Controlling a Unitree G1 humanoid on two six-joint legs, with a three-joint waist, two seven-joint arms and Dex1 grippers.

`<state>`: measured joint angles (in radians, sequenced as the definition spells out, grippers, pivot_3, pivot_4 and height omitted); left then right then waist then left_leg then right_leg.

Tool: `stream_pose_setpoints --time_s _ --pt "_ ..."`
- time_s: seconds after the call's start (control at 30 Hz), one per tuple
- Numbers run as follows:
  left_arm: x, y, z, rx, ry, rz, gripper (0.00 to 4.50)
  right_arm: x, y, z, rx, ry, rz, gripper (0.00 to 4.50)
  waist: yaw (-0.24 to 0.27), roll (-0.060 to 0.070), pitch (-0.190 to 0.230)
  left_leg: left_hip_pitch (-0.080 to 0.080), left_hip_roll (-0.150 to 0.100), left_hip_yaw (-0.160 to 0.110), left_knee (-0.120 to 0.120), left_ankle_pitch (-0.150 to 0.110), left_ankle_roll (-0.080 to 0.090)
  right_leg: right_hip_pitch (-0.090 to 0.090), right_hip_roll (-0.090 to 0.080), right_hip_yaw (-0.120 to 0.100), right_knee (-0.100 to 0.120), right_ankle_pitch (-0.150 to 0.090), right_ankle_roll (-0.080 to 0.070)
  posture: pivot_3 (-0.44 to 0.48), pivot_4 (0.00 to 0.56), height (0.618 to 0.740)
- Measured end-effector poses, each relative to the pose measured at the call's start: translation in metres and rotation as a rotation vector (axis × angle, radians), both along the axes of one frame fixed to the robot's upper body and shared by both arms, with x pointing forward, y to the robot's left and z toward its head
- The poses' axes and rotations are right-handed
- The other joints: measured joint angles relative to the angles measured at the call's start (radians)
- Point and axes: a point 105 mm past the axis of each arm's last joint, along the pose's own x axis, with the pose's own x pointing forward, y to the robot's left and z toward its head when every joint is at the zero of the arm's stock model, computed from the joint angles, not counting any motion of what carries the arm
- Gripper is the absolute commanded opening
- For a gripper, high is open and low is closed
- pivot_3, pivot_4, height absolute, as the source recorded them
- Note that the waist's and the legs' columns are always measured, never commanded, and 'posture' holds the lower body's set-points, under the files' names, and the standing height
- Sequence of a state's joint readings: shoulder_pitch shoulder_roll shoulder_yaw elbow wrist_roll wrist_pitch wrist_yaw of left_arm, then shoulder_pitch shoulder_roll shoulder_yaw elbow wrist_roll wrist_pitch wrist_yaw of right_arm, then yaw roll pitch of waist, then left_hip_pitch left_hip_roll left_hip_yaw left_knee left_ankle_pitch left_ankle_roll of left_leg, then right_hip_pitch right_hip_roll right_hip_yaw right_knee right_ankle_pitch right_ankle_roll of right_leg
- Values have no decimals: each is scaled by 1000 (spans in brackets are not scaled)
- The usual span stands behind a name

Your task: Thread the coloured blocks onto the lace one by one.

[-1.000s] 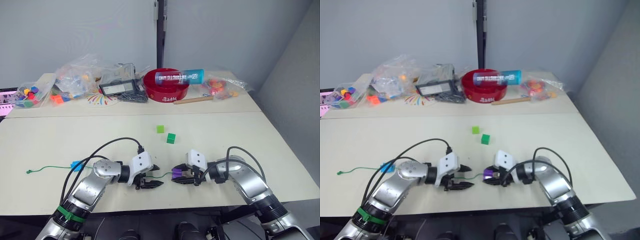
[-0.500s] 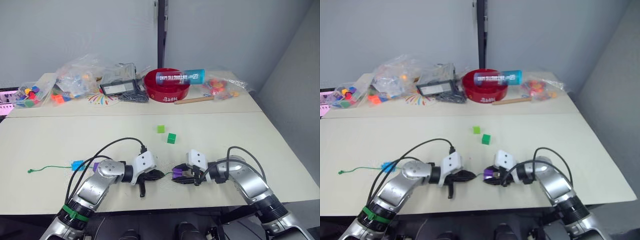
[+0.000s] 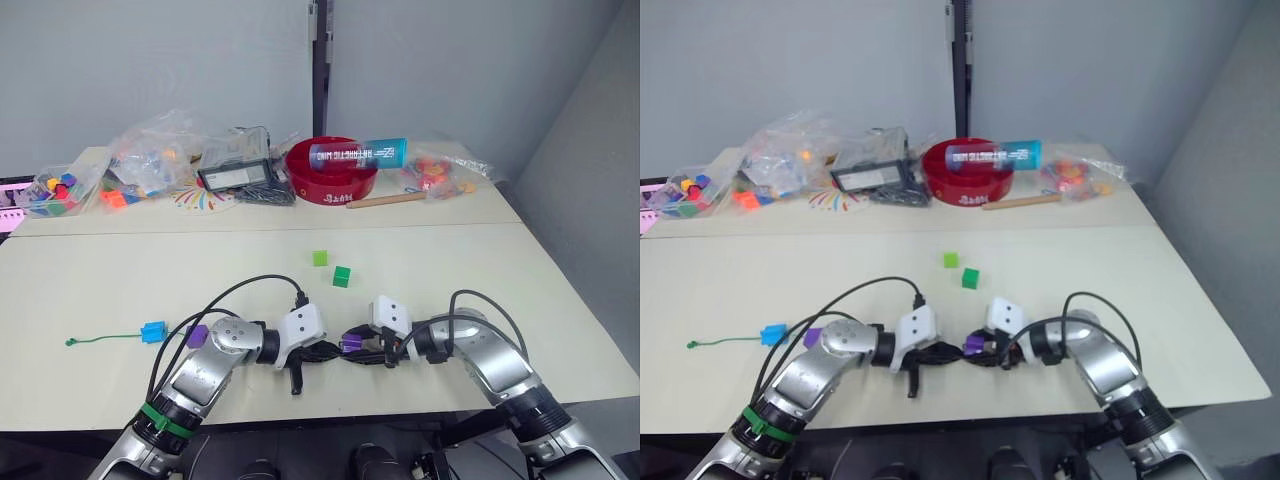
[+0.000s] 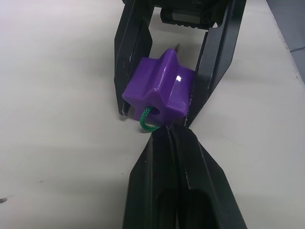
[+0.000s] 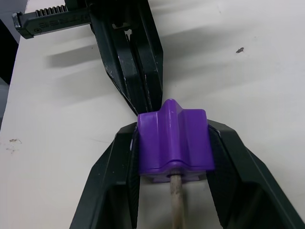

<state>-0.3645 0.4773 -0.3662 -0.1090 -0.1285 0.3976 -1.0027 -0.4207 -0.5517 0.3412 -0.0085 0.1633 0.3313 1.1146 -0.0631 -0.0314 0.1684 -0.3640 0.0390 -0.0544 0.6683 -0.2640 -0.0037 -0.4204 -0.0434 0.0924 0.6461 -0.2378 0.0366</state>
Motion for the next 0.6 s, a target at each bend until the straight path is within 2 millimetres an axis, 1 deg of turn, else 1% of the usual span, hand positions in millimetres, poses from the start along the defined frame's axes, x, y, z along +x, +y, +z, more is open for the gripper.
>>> stream_pose_setpoints --time_s 0.03,0.2,0.23,0.33,0.4,0.47,0.53,0.6 --pt "1 1 1 -1 -5 9 1250 0 0 0 0 0 -2 2496 -1 0 0 0 0 0 0 0 0 0 0 0 0 0 0 0 150 731" --pt "4 7 8 -17 -12 26 2830 -2 1 0 5 29 -4 4087 1 0 0 -2 0 0 0 0 0 -2 0 0 0 0 0 0 150 731" --pt "3 8 9 -16 -11 23 3176 -4 0 1 4 36 -4 4467 2 0 0 -3 0 0 0 0 0 -2 0 0 0 0 0 0 150 731" --pt "2 8 11 -11 -16 4 4136 -7 -10 3 7 51 -25 4500 11 0 0 -4 -1 0 0 0 0 -3 -1 -1 -1 0 0 0 150 731" --pt "2 4 14 -13 -26 -17 4136 -6 -25 6 -1 50 -71 4500 23 0 1 -5 -1 0 0 0 0 -3 -2 -1 -3 0 1 0 150 731" --pt "5 -4 18 -28 -40 -47 4136 -6 -37 11 1 36 -105 4500 30 0 1 -5 -2 0 0 0 0 -2 -3 -1 -4 0 1 0 150 731" --pt "6 -13 18 -39 -41 -73 4136 -8 -43 14 1 30 -115 4500 31 0 1 -5 -2 0 0 0 0 -2 -2 -1 -5 0 1 0 150 731" --pt "8 -20 14 -43 -41 -95 4136 -12 -50 11 -9 42 -131 4500 31 0 1 -5 -2 0 0 0 0 -2 -2 -1 -5 0 1 0 150 731"
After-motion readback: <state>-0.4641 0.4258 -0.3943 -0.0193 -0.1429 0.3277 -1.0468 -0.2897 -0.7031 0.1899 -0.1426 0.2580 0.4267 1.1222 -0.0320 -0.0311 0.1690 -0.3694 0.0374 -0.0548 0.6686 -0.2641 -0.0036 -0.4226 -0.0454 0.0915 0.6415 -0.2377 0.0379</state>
